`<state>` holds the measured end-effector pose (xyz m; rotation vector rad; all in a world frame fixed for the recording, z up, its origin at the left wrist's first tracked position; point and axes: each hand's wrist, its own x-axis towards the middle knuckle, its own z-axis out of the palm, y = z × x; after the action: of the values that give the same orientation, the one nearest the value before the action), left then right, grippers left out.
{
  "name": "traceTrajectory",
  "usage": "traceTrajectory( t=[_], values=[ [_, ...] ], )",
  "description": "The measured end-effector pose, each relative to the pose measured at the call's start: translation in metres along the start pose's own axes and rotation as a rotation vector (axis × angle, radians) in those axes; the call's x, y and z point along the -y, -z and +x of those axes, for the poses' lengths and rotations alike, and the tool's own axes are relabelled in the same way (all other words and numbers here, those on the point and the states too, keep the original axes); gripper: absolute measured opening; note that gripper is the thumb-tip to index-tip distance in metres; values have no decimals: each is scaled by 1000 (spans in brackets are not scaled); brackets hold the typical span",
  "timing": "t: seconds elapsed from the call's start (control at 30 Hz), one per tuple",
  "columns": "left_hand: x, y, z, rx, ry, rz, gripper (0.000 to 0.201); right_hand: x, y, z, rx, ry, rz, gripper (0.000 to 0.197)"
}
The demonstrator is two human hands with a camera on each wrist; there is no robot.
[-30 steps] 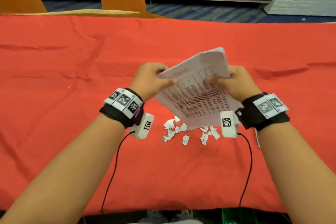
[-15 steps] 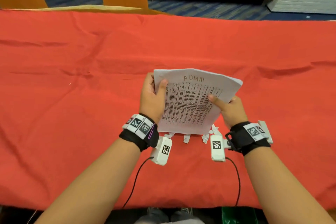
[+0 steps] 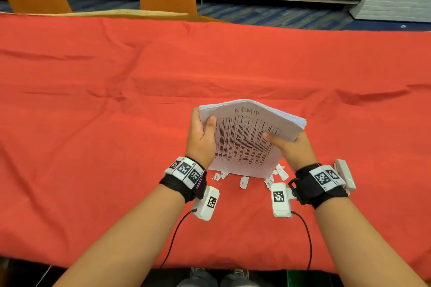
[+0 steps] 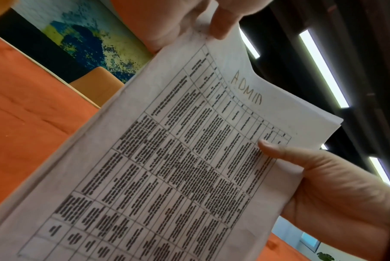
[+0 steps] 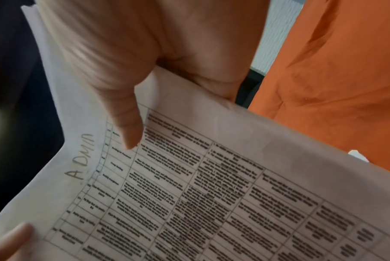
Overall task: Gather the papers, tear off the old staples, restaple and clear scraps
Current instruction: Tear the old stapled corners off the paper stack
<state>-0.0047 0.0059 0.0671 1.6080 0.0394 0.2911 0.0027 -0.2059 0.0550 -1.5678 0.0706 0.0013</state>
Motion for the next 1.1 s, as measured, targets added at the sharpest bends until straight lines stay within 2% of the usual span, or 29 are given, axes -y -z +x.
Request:
traceTrajectory(
  t=[0.03, 0.13, 0.27, 0.43, 0.5, 0.6, 0.63, 0.7, 0.83, 0.93, 1.1],
  values=[
    [0, 0, -2, 10, 6, -6, 16, 0, 0, -1, 19, -5, -2, 31],
    [4, -1, -4, 3, 23, -41, 20, 1, 2, -2, 24, -1, 3, 33],
    [-3, -3, -3, -1, -23, -95, 20, 0, 3, 1, 7, -13, 91, 34],
    [-5, -4, -2, -85, 37, -97, 45, -1, 7, 3, 24, -51, 52, 33],
    [-7, -5, 0, -116, 49, -94, 38, 0, 6, 3, 47, -56, 39, 35],
    [-10, -5, 0, -116, 47, -99, 29, 0, 4, 4, 46, -54, 50, 48],
    [-10, -5, 1, -111, 46, -98, 29, 1, 3, 5, 48, -40, 48, 45],
    [-9, -3, 1, -62, 29, -102, 27, 2, 3, 6, 35, -6, 38, 35],
    [-7, 2, 4, 91, 7, -78, 13, 5, 1, 8, -21, -2, 45, 29],
    [-9, 1, 12, 41, 3, 32, 13, 10, -1, 8, -48, 13, 14, 25],
    [-22, -1, 18, -32, -143, 197, 4, 21, -5, 5, -53, 111, -10, 31]
  ],
)
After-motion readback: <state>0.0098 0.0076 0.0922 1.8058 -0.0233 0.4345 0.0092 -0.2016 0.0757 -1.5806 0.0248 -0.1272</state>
